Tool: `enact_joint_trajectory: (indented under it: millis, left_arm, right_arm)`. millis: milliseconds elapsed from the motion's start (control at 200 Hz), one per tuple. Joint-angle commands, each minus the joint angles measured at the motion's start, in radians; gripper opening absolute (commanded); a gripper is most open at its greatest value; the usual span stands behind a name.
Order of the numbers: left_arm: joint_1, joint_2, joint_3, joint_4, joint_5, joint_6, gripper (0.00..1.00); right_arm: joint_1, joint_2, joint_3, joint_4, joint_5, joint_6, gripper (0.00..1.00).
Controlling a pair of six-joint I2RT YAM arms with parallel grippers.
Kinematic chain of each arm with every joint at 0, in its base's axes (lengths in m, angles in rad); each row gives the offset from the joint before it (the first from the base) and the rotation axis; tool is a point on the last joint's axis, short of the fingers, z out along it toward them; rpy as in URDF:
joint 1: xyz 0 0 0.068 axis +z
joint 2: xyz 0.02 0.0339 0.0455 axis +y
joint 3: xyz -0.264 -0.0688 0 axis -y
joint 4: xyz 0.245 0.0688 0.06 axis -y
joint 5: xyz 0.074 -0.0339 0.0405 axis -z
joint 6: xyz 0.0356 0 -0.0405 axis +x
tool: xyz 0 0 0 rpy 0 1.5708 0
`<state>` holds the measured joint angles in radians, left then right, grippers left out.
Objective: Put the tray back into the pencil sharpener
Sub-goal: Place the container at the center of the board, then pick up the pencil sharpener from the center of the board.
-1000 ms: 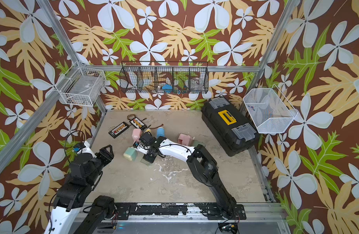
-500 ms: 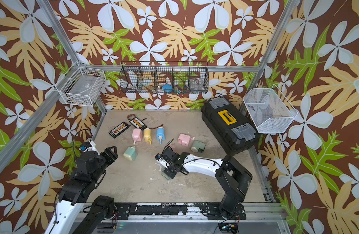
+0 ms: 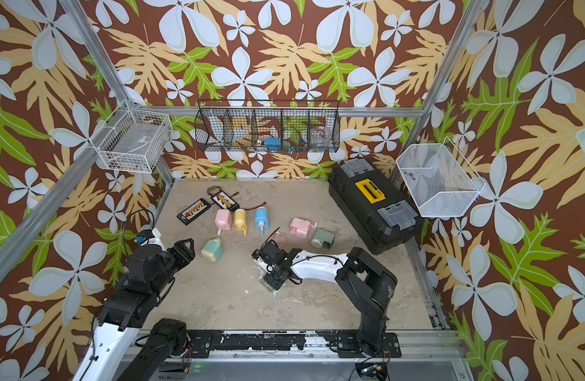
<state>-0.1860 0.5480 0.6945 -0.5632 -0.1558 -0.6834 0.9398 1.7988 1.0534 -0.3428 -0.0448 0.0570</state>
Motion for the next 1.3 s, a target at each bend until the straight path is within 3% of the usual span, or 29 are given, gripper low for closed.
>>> enact_joint_trajectory:
  millis: [0,155,355,546,966,1291]
  left_arm:
    - [0.0,0.013,-0.001,0.038,0.013,0.025,0.65]
    - [0.0,0.047,-0.025,0.061,0.05,0.048,0.66]
    - [0.0,0.124,-0.051,0.084,0.102,0.11,0.71]
    - [0.0,0.31,0.021,0.078,0.134,0.193,0.77]
    - [0.0,0.694,0.254,-0.05,0.074,0.436,0.88]
    - [-0.001,0.838,0.272,-0.103,-0.008,0.51,0.89]
  right_arm:
    - [0.0,-0.025,0.017,-0.049,0.016,0.029,0.29]
    - [-0.001,-0.146,0.024,-0.053,0.024,0.08,0.45]
    - [-0.001,-0.322,-0.089,0.075,-0.009,0.275,0.46]
    - [-0.001,-0.435,-0.23,0.177,0.006,0.421,0.46]
    - [-0.018,-0.544,-0.283,0.151,0.088,0.436,0.52]
    - [-0.036,-0.561,-0.307,0.14,0.075,0.443,0.53]
